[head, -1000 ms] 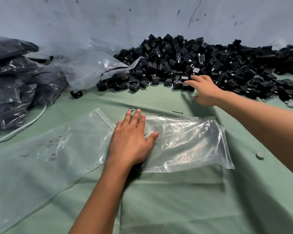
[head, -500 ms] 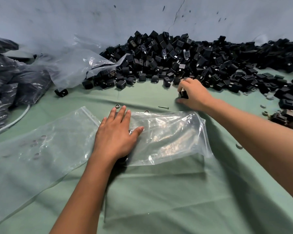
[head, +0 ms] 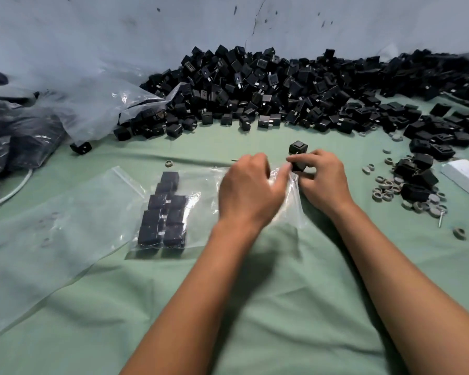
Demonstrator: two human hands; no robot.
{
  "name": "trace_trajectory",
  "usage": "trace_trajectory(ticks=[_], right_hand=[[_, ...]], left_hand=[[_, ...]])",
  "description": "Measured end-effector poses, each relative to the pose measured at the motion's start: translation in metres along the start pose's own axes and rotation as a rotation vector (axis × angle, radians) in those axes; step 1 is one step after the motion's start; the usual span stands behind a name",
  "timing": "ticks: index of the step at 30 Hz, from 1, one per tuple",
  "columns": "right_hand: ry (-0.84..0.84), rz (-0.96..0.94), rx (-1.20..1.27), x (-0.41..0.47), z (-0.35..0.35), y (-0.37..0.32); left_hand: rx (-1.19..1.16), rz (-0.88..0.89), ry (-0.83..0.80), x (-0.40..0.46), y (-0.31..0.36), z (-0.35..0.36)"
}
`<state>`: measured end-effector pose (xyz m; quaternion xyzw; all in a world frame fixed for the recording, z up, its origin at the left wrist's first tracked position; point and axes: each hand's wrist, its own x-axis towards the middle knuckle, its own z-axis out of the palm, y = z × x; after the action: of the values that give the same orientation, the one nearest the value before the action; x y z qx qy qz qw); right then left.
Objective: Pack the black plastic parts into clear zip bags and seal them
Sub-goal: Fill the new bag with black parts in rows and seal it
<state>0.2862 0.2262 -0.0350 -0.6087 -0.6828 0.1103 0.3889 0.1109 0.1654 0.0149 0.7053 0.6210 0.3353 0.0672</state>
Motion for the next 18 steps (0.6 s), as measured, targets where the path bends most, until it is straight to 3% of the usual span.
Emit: trace_trajectory(ticks=[4, 12, 18], right_hand=[[0.044, 0.026, 0.265, -0.011, -0.01, -0.004], [-0.323, 0.056, 0.487, -0.017, -0.015, -0.009], [-0.502, 0.1, 0.615, -0.02, -0.017, -0.015]], left_hand=[[0.017, -0.033, 0.025, -0.008, 0.007, 0.029], [-0.121, -0.204, -0.112, -0.005, -0.023, 0.045], [-0.393, -0.267, 0.089, -0.005, -0.02, 0.039]])
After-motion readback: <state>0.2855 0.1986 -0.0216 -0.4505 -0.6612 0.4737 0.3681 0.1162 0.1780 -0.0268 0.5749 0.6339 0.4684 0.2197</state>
